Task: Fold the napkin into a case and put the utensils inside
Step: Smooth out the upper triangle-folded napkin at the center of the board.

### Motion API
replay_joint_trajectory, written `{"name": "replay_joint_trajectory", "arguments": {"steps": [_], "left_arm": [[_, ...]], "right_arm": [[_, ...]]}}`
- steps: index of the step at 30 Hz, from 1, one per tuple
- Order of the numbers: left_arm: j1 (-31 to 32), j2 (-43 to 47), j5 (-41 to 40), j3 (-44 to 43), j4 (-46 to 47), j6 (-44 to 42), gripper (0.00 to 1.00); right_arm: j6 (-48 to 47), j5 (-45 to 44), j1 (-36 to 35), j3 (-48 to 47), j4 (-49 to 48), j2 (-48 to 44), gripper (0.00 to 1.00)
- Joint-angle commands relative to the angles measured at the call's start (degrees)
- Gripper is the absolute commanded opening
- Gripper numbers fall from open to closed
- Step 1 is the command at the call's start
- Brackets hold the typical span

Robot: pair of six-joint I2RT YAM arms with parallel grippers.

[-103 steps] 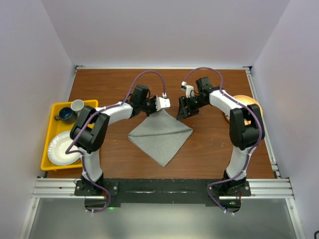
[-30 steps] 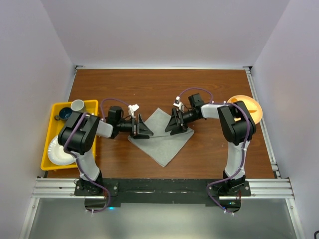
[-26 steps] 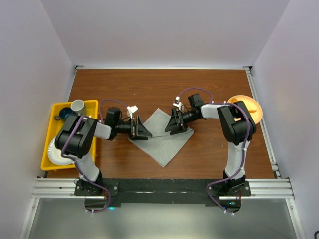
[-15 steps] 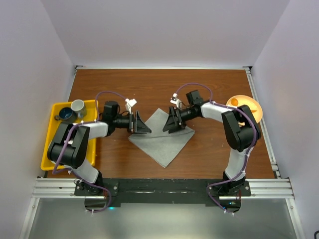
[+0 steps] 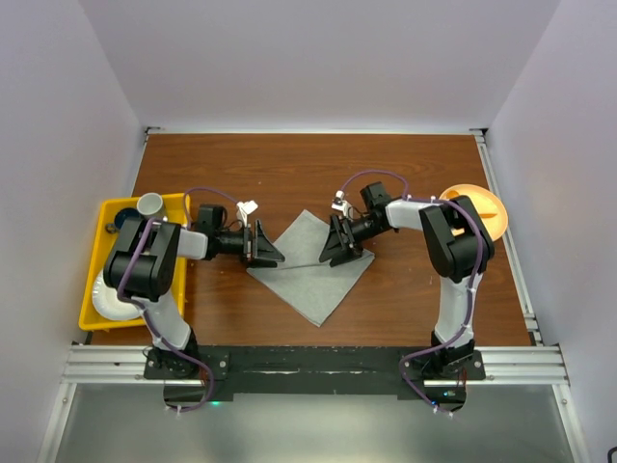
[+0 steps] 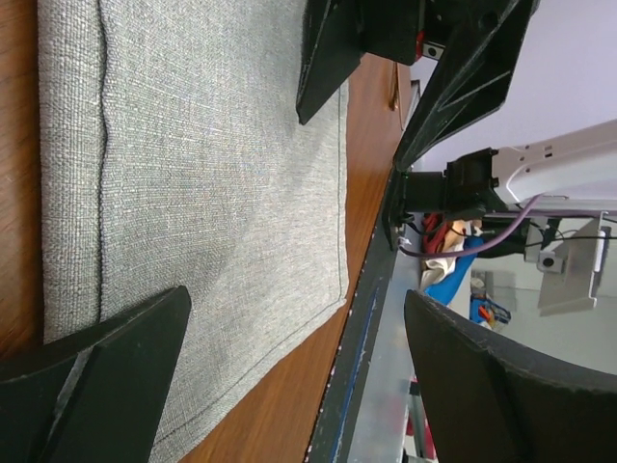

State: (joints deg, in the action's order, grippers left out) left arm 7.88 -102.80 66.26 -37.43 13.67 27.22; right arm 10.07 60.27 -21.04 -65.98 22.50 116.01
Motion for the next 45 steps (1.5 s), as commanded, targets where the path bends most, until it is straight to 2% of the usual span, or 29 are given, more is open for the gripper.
{"name": "replay_joint_trajectory", "arguments": {"steps": [1, 10, 15, 19, 22, 24, 25, 26, 31, 32, 35, 36, 38, 39, 40, 45], "left_arm": [[-1.1, -5.1, -10.4, 1.7, -8.4, -6.7, 1.00], [-2.2, -4.9, -13.2, 1.6, -9.3, -7.7, 1.00], [-2.2, -4.4, -13.6, 1.5, -9.0, -7.9, 1.00], [-2.1, -3.1, -10.0, 1.1, -8.5, -8.7, 1.00], [-0.8, 3.2, -5.3, -1.1, -9.4, -10.6, 1.00], [1.8, 9.4, -4.5, -2.7, -11.2, -12.7, 1.00], [2.8, 11.2, -4.6, -3.6, -11.1, -12.6, 1.00], [5.3, 14.0, -5.1, -3.8, -10.9, -11.6, 1.00], [11.5, 17.2, -9.6, -0.5, 3.5, 0.1, 0.97], [12.2, 16.2, -10.2, -0.1, 7.5, 3.2, 0.95], [12.5, 12.8, -10.6, 1.5, 14.4, 8.2, 0.77], [12.5, 11.8, -10.1, 2.1, 15.8, 9.2, 0.67], [12.5, 10.0, -10.0, 2.8, 17.6, 10.6, 0.58], [12.5, 9.4, -10.7, 3.2, 17.1, 10.4, 0.48], [12.2, 8.5, -11.1, 3.3, 16.0, 9.8, 0.44], [9.4, 4.6, -12.8, 3.4, 8.3, 6.5, 0.29]], "right_arm": [[-2.0, -6.0, 0.7, 2.7, 0.2, 2.6, 0.80], [-9.6, -5.0, 6.1, 2.5, 10.2, 0.1, 0.81], [-10.9, -4.9, 6.4, 2.9, 10.7, -1.4, 0.82], [-11.4, -3.7, 6.4, 1.4, 12.4, -1.9, 0.81], [-10.4, -1.9, 5.9, -0.8, 13.2, -6.3, 0.81], [-6.4, -1.7, 4.6, -1.5, 11.3, -9.5, 0.79], [-1.6, -2.0, 3.1, -1.1, 7.2, -12.3, 0.78], [1.2, -3.6, 2.2, -0.6, 4.6, -13.5, 0.72], [16.3, -9.2, -4.3, 2.8, -11.8, -15.7, 0.45], [17.5, -9.3, -5.0, 2.9, -13.4, -14.8, 0.39], [19.6, -10.4, -7.4, 2.7, -15.6, -12.0, 0.31], [19.9, -10.8, -7.9, 2.6, -15.9, -11.2, 0.26], [21.2, -11.4, -8.8, 2.7, -17.8, -8.5, 0.24], [21.7, -11.7, -9.0, 2.6, -19.1, -7.7, 0.23], [22.4, -12.1, -9.2, 2.3, -19.5, -6.6, 0.22], [21.8, -16.8, -9.2, 2.9, -19.2, -1.6, 0.18]]}}
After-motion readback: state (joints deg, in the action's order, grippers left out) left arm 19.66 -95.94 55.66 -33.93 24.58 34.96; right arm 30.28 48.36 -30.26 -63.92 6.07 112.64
